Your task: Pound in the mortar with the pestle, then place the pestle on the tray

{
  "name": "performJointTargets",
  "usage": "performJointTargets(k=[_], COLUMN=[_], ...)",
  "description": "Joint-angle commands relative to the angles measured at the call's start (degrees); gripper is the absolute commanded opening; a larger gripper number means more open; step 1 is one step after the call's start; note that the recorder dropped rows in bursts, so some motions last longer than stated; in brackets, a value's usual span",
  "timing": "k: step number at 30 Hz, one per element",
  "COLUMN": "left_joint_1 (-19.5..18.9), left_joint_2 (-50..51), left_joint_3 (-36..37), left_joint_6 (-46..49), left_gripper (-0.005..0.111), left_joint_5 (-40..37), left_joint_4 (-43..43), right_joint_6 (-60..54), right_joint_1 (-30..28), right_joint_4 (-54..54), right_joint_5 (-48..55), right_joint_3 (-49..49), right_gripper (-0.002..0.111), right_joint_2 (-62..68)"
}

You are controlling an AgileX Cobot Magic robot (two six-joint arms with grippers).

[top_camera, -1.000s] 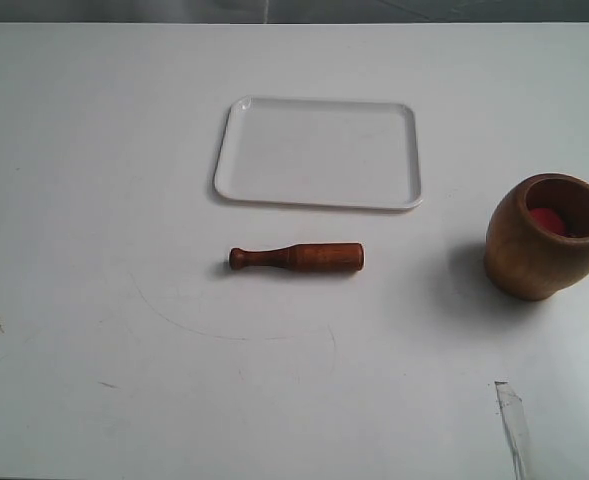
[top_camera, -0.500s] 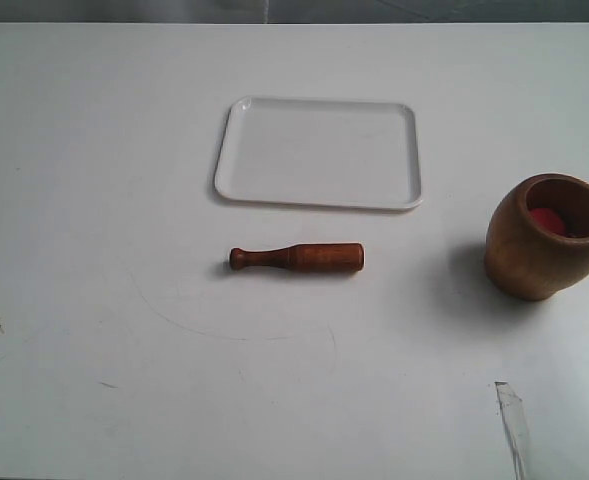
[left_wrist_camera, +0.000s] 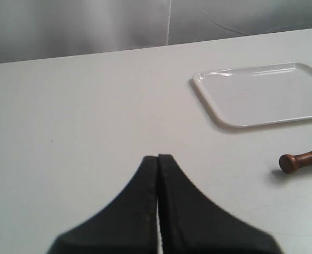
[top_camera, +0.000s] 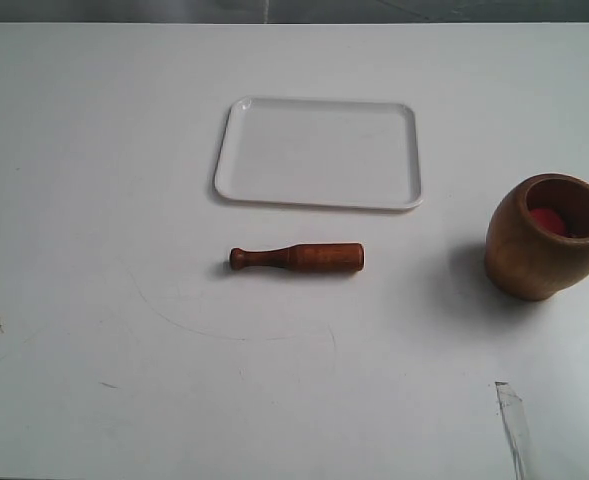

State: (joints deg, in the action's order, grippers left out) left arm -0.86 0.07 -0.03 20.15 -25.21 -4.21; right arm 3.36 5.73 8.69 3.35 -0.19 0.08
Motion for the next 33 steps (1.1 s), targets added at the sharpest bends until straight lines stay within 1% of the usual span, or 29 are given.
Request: performJointTargets(k=[1,4,6,8,9,13,16,20,22,25,27,29,31,33], left_joint_1=[0.44,0.44,0.44,0.44,0.44,0.44,0.44,0.44,0.44,0.44,0.44,0.44,0.44,0.44], left_joint_2=[-0.07,-0.07,-0.07,-0.07,-0.07,-0.07,-0.07,-0.07,-0.07,-0.07,-0.07,-0.07,-0.07,-0.07], left_joint_3=[0.03,0.03,0.03,0.03,0.03,0.03,0.03,0.03,0.03,0.03,0.03,0.03,0.03,0.03], left_joint_6=[-0.47,-0.47,-0.47,-0.47,-0.47,-0.47,-0.47,-0.47,-0.47,-0.47,-0.47,-0.47,-0.47,-0.47], left_gripper=[0.000,0.000,0.000,0.000,0.000,0.000,0.000,0.000,0.000,0.000,0.000,0.000,0.000,0.000], left_joint_5=[0.17,0.17,0.17,0.17,0.17,0.17,0.17,0.17,0.17,0.17,0.17,0.17,0.17,0.17], left_joint_4=[0.42,0.42,0.42,0.42,0.42,0.42,0.42,0.42,0.42,0.42,0.42,0.42,0.42,0.42], right_joint_6=[0.27,0.55,0.55,0.55,0.55,2.27,3.74,3.67,-0.97,-14.26,-26.08,-40.01,-50.18,-56.12], right_joint_1=[-0.48,-0.48,-0.48,-0.48,-0.48,-0.48,-0.48,-0.38,0.07,2.38,4.87,7.33,10.09,12.67], right_joint_4=[10.11,18.42,18.03,13.59,9.11,-1.06,-7.95,-13.23,-12.88,-4.22,5.03,16.73,25.93,30.15], right_joint_5=[-6.83,-12.16,-15.23,-16.46,-16.82,-16.71,-11.11,1.89,8.24,15.99,21.08,27.19,34.40,40.50], right_joint_3=[0.19,0.19,-0.43,-3.15,-5.82,-15.68,-25.40,-37.91,-43.81,-50.95,-54.96,-59.03,-63.12,-67.35], right_gripper=[0.000,0.000,0.000,0.000,0.000,0.000,0.000,0.000,0.000,0.000,0.000,0.000,0.000,0.000], right_joint_2=[-0.08,-0.08,-0.08,-0.08,-0.08,0.53,5.84,16.01,21.28,30.39,36.54,42.39,49.24,55.85])
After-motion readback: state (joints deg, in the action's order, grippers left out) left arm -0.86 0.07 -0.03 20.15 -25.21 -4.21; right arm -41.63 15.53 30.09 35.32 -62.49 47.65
